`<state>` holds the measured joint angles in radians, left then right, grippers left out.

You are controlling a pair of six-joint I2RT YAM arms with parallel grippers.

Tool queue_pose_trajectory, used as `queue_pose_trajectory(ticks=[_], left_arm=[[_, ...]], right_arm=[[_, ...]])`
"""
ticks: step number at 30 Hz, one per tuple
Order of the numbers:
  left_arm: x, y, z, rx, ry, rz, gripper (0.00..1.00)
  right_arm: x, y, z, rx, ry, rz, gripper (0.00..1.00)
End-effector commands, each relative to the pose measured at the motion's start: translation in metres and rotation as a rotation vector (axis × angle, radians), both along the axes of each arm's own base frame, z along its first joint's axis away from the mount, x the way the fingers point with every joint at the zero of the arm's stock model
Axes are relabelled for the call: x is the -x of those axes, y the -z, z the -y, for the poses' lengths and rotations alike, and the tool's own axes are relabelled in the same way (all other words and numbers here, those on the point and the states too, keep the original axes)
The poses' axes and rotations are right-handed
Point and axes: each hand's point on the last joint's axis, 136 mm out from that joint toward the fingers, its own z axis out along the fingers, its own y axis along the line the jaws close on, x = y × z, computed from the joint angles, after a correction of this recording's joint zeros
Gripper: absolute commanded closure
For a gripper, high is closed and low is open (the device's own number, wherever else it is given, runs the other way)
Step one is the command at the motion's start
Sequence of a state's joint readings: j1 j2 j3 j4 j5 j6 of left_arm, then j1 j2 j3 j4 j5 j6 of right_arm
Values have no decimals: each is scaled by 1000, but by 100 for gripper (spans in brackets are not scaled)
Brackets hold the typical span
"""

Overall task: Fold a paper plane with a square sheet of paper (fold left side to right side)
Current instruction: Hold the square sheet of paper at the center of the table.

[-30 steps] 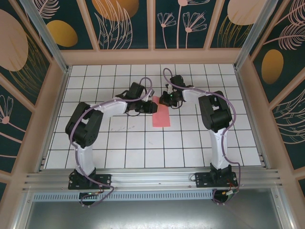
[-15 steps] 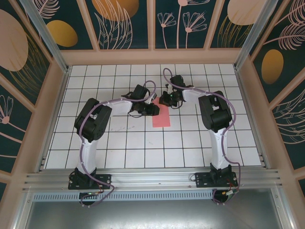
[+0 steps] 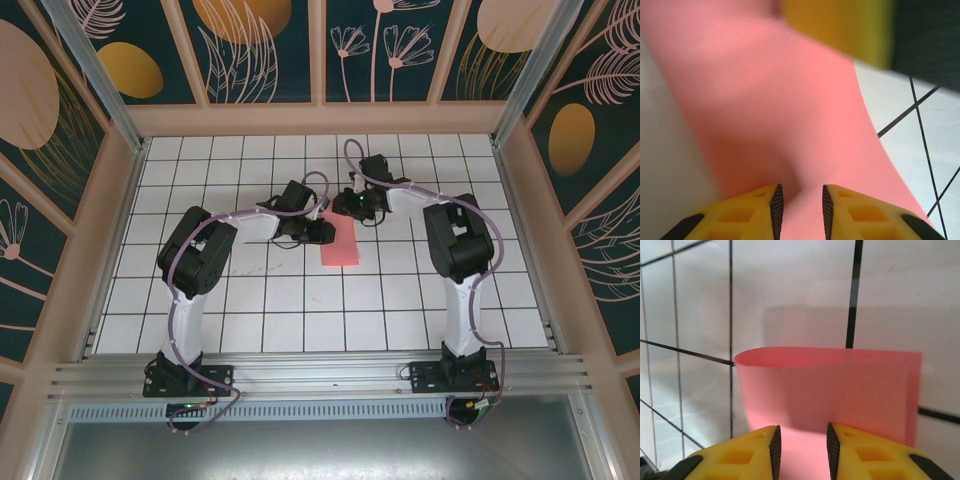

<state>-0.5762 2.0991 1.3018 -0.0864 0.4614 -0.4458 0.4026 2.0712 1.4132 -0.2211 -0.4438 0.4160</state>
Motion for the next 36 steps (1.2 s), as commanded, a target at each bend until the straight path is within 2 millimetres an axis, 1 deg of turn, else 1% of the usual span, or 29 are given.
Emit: queue_pose_trajectory(ticks=[1, 3, 4, 7, 10, 11, 14, 18, 23, 28, 32, 35, 36], left_arm=[[20, 27, -10, -74, -14, -81, 68], [20, 26, -9, -75, -11, -79, 69], [20, 26, -10, -79, -11, -77, 68], [20, 24, -11, -84, -9, -72, 69], [20, 21, -11, -87, -11, -66, 69], [19, 21, -11, -85, -14, -66, 69], [18, 19, -9, -79, -12, -64, 68], [17, 13, -5, -62, -6, -61, 68], [14, 0, 1, -26, 0, -46, 65], [7, -16, 7, -1, -2, -27, 64], [-4, -30, 12, 19, -11, -5, 61], [-13, -32, 13, 16, -21, 5, 60], [-16, -32, 13, 14, -26, 7, 60]], right_arm=[[6, -49, 14, 8, 18, 113, 67], [25, -48, 21, 11, 16, 85, 72], [36, -45, 22, 5, 12, 60, 78], [68, -32, 19, -35, -19, -24, 87], [87, -18, 11, -32, -50, -75, 90], [91, -12, 10, -23, -55, -89, 90], [95, 6, 13, 26, -46, -122, 90], [96, 20, 17, 54, -39, -144, 90], [100, 42, 26, 124, -39, -193, 90], [105, 54, 35, 187, -35, -220, 90], [108, 62, 43, 236, -34, -237, 91], [110, 65, 45, 250, -36, -242, 92], [110, 66, 46, 253, -37, -243, 94]])
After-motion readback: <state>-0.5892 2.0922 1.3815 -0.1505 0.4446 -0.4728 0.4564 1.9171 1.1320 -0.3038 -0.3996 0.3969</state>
